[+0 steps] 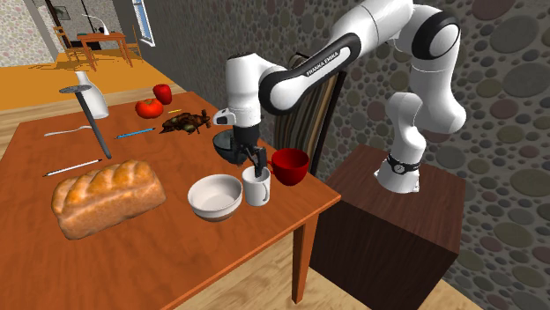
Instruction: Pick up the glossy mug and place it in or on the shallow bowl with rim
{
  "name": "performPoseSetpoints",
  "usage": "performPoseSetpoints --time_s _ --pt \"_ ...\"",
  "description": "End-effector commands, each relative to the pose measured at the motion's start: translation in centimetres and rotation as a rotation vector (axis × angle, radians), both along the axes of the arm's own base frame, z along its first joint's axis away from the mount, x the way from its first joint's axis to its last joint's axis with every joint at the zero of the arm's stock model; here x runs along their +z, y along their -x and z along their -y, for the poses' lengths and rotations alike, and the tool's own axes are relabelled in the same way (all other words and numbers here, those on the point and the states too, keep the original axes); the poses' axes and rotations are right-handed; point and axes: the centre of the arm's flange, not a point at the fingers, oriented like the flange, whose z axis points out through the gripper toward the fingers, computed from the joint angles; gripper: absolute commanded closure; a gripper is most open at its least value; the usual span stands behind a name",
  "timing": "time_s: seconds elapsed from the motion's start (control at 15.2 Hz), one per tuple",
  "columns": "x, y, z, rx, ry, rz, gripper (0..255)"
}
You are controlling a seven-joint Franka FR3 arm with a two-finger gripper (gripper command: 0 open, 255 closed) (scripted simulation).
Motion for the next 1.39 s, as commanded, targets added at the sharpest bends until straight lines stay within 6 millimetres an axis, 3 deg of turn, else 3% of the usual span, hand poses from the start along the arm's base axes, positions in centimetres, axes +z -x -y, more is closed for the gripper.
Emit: performPoseSetpoints --time_s 0.0,0.2,0.66,0.73,1.32 --pt "-1.0 0.0 -0.1 0.000 0.000 0.000 0" --pt "-2.3 -0.1 -0.1 0.000 0.000 0.000 0" --pt "-2.3 -0.1 -0.1 0.000 0.000 0.000 0" --pt "-2.3 -0.1 -0.1 0.000 0.000 0.000 255" --pt "-2.3 -0.1 -0.1 0.000 0.000 0.000 255"
